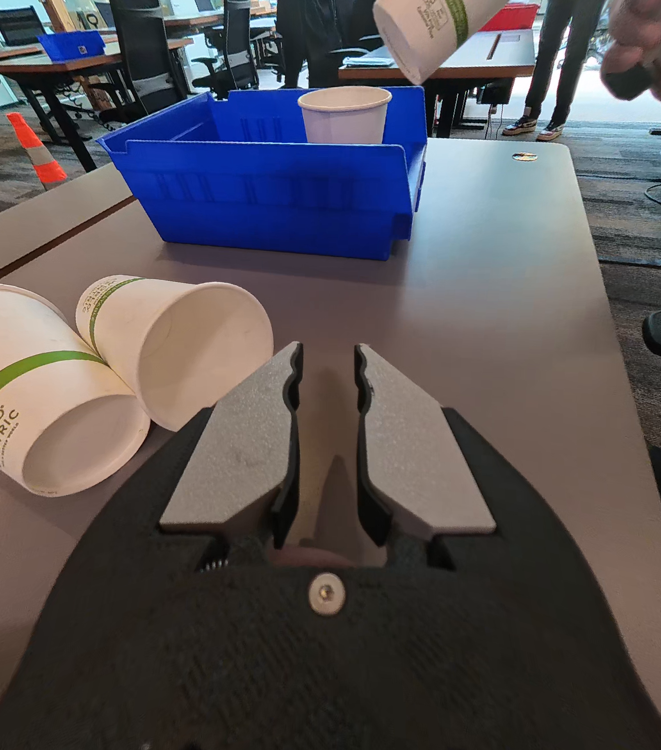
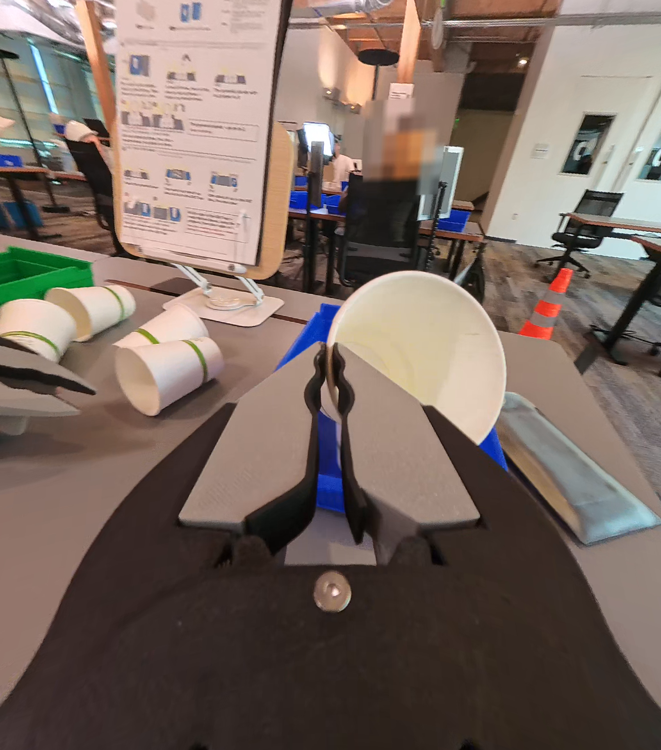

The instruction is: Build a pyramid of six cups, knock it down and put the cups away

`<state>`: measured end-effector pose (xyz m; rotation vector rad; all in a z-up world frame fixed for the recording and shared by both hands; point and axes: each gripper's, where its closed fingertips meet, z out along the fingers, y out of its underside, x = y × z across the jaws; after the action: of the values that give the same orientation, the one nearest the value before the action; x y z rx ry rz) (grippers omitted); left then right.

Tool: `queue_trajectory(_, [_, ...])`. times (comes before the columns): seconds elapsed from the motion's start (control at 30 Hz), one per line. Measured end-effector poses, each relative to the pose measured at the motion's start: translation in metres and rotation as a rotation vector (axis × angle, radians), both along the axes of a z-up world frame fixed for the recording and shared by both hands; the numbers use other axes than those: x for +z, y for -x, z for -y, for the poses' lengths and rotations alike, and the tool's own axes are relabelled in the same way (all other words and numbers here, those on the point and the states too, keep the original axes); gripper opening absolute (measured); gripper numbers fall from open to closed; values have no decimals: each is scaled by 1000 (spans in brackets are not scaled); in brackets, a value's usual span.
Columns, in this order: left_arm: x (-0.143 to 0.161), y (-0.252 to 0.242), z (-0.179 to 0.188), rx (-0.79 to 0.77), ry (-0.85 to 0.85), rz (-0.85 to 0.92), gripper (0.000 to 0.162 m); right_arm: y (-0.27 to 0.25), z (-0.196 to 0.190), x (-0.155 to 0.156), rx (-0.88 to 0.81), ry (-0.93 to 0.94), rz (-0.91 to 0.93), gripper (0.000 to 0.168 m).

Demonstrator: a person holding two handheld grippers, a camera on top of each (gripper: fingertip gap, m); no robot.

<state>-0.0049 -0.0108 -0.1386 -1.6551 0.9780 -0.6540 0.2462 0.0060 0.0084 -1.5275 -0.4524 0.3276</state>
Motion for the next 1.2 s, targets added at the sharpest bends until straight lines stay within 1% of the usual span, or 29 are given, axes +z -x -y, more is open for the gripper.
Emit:
queue_trajectory(0.1, [-1,0,0,1,0,-7,22,-3,-21,1,-73,-27,36,0])
queue_trajectory(0.23, [0,1,-1,10,10,4,22,-2,-50,-9,-119,8,110,0])
queue_trajectory(0.37, [-1,1,-2,12,16,-2,23,7,-73,-24,-90,129,183,0])
queue_trajectory(0.47, [-2,1,-2,16,17,-6,23,17,-82,-36,-52,234,254,1])
queue_trajectory(0.53, [-2,1,-2,16,13,-8,23,20,-85,-37,-72,263,292,24])
queue_trajectory(0.6, [-2,1,-2,17,13,-11,23,22,-82,-33,-98,228,302,47])
queue_trajectory(0.7, [-3,1,-1,15,20,-10,23,30,-63,-27,-84,130,229,36])
queue_trajectory(0.77, [-4,1,-1,13,25,-16,23,43,-48,-28,-11,71,167,25])
queue_trajectory(0.8, [-5,0,-1,11,30,-23,23,53,-43,-26,48,51,169,25])
queue_trajectory(0.83, [-6,0,-1,12,33,-31,23,60,-37,-32,95,94,197,29])
queue_trajectory(0.9, [-7,-1,-1,12,23,-42,23,67,-26,-43,136,190,217,31])
queue_trajectory(0.97, [-7,-1,0,9,11,-46,23,78,-16,-47,199,200,198,33])
queue_trajectory(1.0, [-7,-1,1,8,12,-49,23,83,-12,-52,227,223,202,38])
queue_trajectory(1.1, [-7,-1,0,8,16,-50,23,87,-5,-83,262,352,252,49])
queue_trajectory(1.17, [-7,-1,0,9,15,-49,23,86,-4,-101,264,422,294,47])
queue_trajectory(1.2, [-7,-1,0,8,15,-49,23,87,-3,-109,276,451,313,39])
